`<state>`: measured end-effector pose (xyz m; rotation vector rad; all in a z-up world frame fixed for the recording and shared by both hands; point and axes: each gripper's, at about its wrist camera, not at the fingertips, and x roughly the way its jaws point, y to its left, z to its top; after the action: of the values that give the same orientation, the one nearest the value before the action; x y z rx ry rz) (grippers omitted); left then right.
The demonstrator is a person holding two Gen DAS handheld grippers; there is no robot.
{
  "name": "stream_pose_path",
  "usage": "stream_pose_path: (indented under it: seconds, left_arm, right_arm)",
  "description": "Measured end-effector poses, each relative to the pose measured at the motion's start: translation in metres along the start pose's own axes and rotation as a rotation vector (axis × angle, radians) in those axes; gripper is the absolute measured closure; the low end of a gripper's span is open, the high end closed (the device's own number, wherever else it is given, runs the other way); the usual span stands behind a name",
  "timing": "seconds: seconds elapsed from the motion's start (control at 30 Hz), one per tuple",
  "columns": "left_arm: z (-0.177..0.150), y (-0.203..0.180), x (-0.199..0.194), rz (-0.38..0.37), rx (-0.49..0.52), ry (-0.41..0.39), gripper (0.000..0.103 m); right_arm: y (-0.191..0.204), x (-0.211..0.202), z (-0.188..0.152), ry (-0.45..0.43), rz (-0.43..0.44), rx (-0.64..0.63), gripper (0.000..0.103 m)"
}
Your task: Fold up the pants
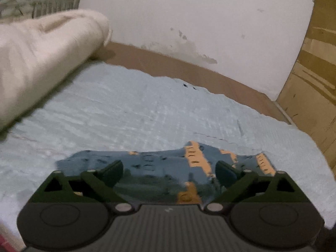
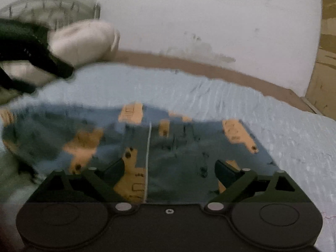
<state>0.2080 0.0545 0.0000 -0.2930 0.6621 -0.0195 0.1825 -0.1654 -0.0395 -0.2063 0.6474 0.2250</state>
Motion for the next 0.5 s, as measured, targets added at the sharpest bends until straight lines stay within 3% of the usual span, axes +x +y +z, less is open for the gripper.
stream_pose_path:
  seconds: [0.23,0.37,0.5]
  left_arm:
    - [-0.032,0.029,-0.036,0.088,-0.018,-0.074,0.000]
    - [-0.044,0.052,-0.037,0.107,-0.071,-0.044,0.000]
    - [-0.053,0.067,-0.030,0.090,-0.102,-0.021,0.000]
  right_arm:
    - [0.005,0.003,0.016,-0.058,-0.038,-0.082,0.007]
    - [0.009,0.026,0.019,0.003,-0.055,-0.117,0.006]
    - [0.009,0.018,0.019,-0.026,-0.071,-0.107,0.002]
